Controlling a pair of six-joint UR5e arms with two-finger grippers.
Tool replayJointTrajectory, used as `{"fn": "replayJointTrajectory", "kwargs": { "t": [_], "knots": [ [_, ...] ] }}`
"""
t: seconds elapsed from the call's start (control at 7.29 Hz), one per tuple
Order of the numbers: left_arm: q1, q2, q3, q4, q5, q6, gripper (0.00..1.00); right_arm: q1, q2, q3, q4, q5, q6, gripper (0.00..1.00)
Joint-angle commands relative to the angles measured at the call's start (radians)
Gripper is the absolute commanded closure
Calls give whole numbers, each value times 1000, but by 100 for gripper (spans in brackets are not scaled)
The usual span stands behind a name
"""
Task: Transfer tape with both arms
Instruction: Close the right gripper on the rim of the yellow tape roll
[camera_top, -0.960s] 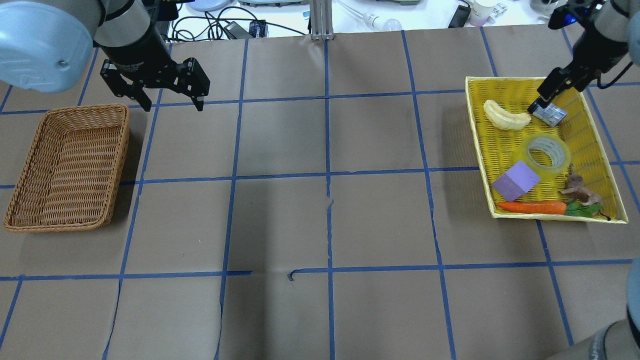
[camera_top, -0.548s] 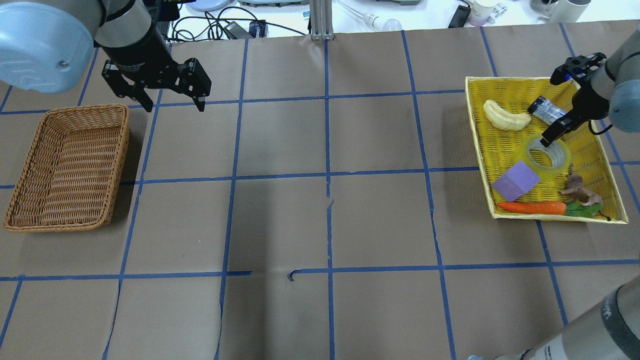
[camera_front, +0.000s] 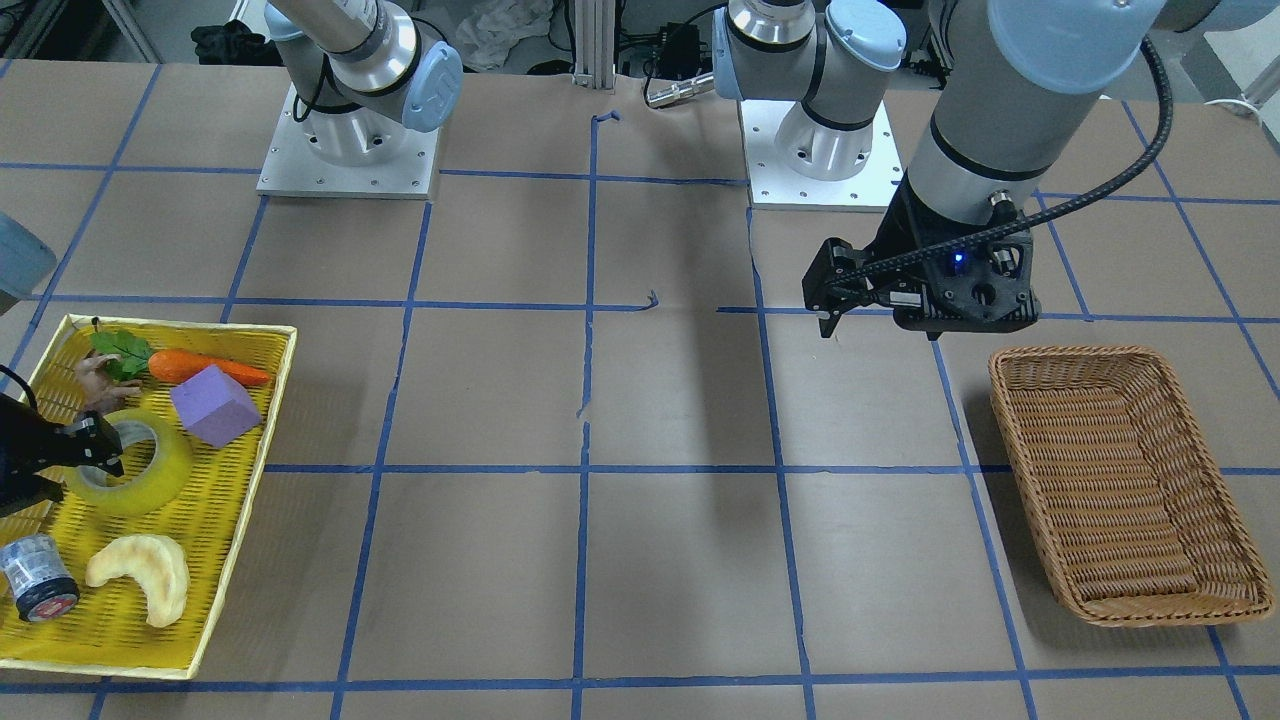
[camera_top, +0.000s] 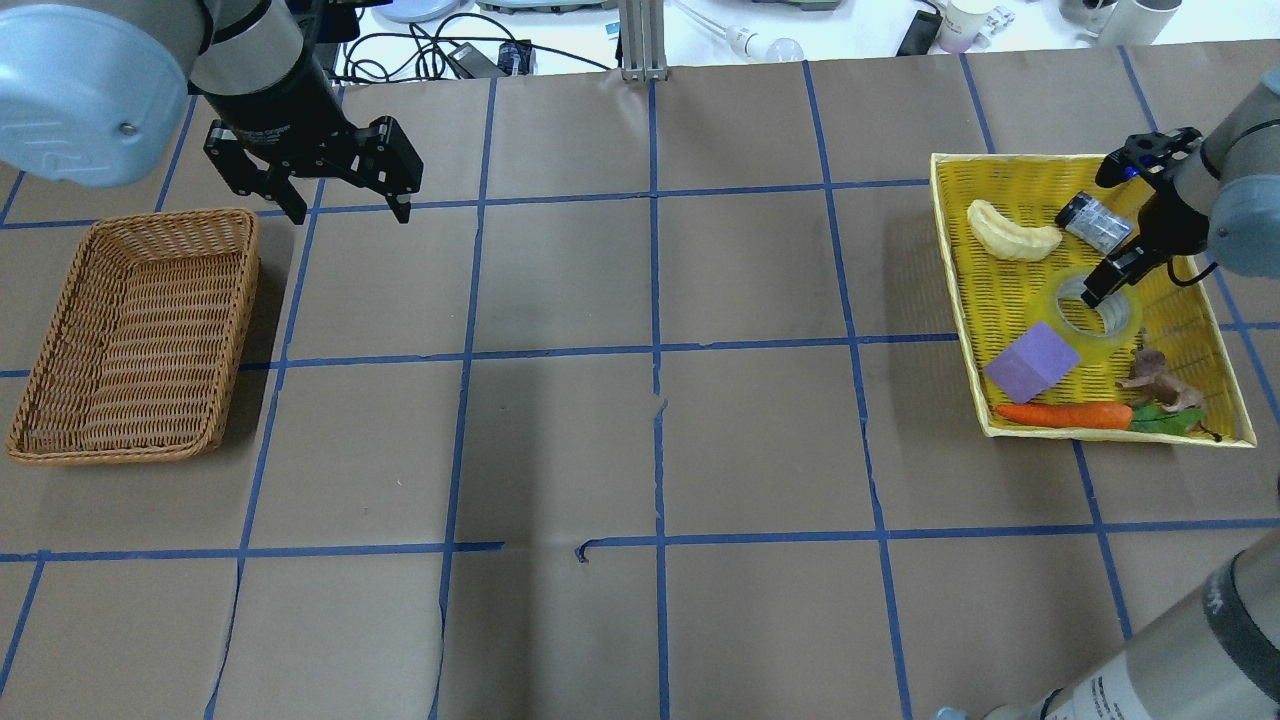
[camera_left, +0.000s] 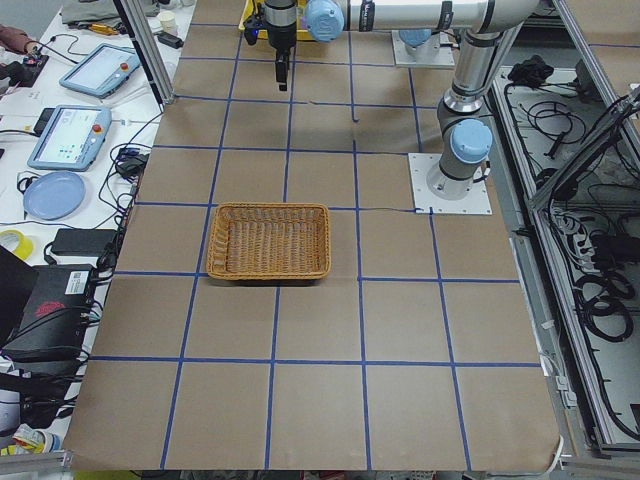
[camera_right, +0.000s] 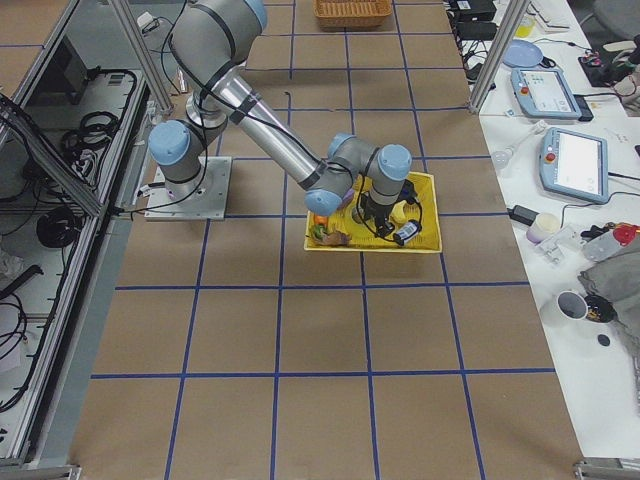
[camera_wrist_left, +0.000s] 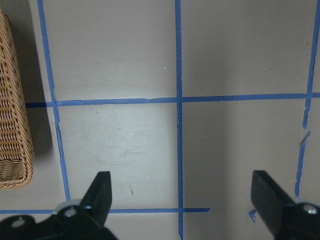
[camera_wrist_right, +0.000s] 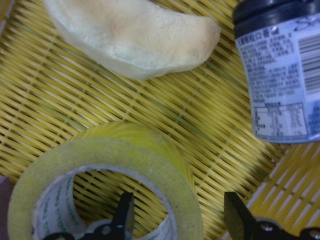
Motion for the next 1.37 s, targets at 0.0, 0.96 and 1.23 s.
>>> {"fn": "replayJointTrajectory", "kwargs": {
  "t": [0.0,0.96,1.23],
  "knots": [
    [0,-2,0,0,0,0,0,-3,2,-8,5,-6,5,100],
    [0,-2,0,0,0,0,0,165,-78,-250,273,-1,239,100],
    [0,-2,0,0,0,0,0,372,-75,-252,267,-4,555,100]
  ]
}}
